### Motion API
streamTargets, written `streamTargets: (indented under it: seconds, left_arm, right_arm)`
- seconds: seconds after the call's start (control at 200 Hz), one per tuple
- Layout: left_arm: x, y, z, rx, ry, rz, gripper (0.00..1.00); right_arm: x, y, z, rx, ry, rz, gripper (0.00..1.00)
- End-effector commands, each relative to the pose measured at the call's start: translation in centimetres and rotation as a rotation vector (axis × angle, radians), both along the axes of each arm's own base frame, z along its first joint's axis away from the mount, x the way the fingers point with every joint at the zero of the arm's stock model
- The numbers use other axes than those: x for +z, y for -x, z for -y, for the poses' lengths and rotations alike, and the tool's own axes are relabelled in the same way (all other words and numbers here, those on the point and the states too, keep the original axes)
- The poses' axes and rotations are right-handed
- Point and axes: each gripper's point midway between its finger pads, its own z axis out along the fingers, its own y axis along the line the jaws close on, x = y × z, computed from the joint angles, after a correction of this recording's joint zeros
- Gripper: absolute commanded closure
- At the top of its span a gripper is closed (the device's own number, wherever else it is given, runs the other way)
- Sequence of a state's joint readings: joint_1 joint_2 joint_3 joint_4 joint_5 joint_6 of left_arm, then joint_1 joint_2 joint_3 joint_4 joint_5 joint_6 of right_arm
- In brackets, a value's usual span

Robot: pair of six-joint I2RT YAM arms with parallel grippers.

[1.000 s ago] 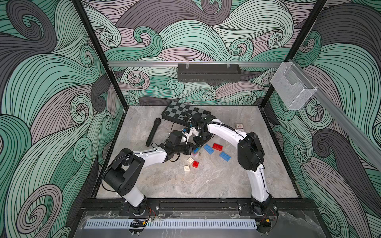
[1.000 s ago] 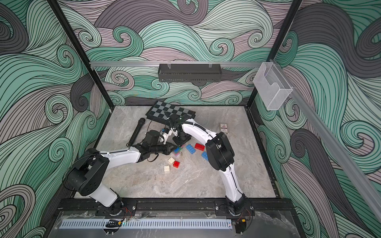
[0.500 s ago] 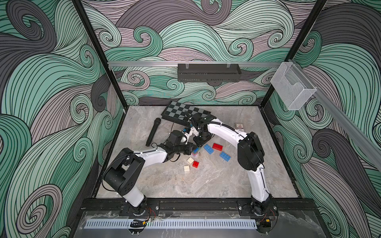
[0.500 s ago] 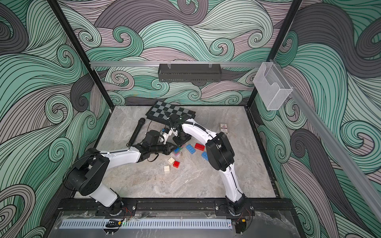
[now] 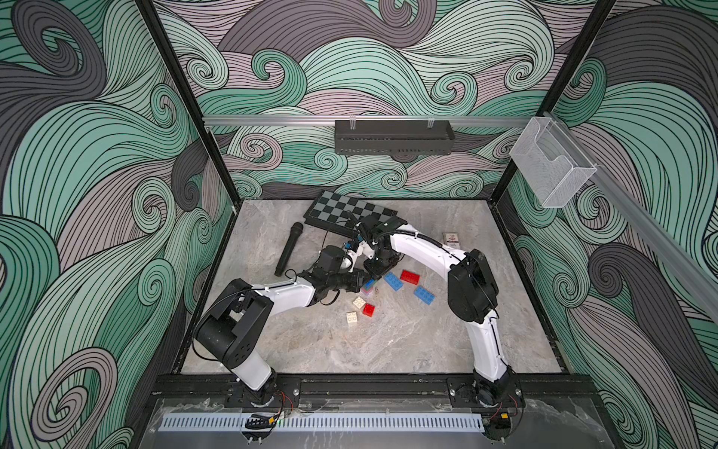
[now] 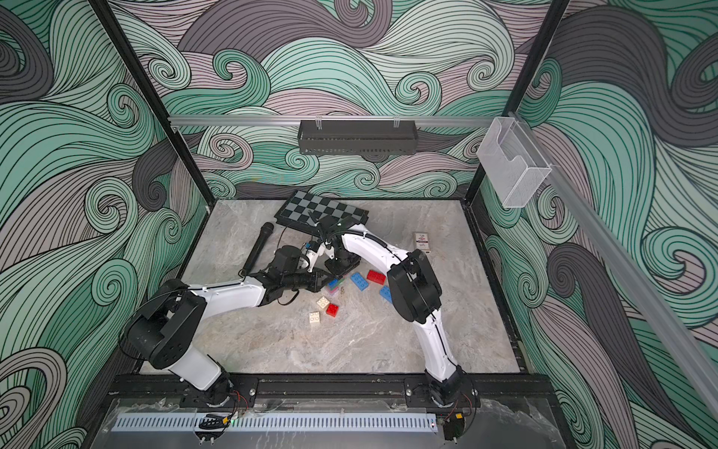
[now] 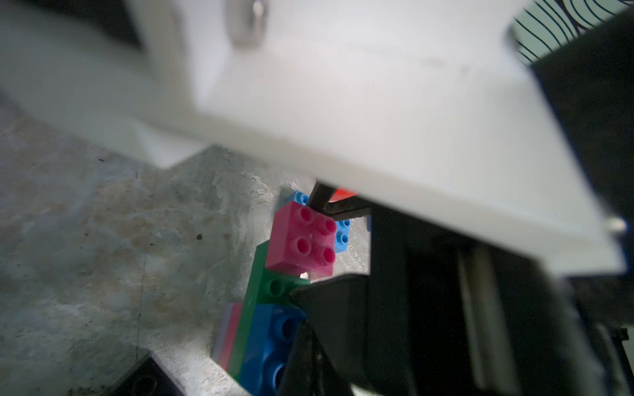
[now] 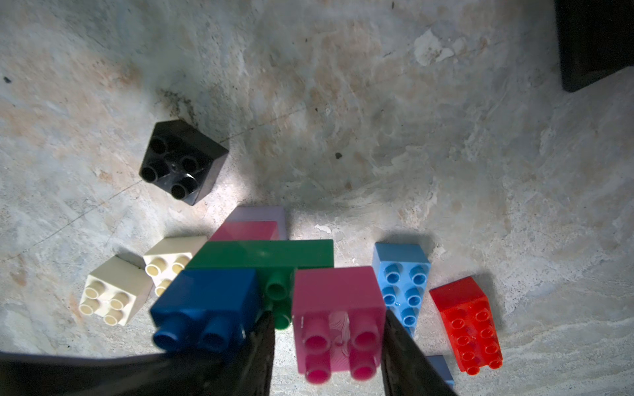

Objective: Assemble the letter p with lego
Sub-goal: Assemble the lego brick with the lego brick.

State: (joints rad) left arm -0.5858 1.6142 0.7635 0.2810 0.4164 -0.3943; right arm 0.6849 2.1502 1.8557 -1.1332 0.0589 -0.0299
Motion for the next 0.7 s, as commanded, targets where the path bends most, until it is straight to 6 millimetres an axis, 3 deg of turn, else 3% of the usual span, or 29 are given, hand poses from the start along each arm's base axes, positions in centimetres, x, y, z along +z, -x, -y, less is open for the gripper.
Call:
streamTargets:
  seconds: [0.0, 0.375, 0.695]
  left_arm:
    - [-5.8, 2.9, -2.2, 0.015, -0.139, -0.182, 1.00]
    - [-5.9, 2.9, -2.1, 0.015, -0.140, -0.184, 1.00]
    - [-5.8, 2.9, -2.1, 0.014, -0.137, -0.185, 1.00]
  right_arm:
    - [0.9, 1.3, 0.0, -0.013, -0.019, -0.038, 0.50]
    - [2.2, 1.1, -0.5, -0.020, -0.055, -0.020, 0.50]
    - [4.9, 1.0, -0.4, -0.025, -0.095, 0.034, 0.49]
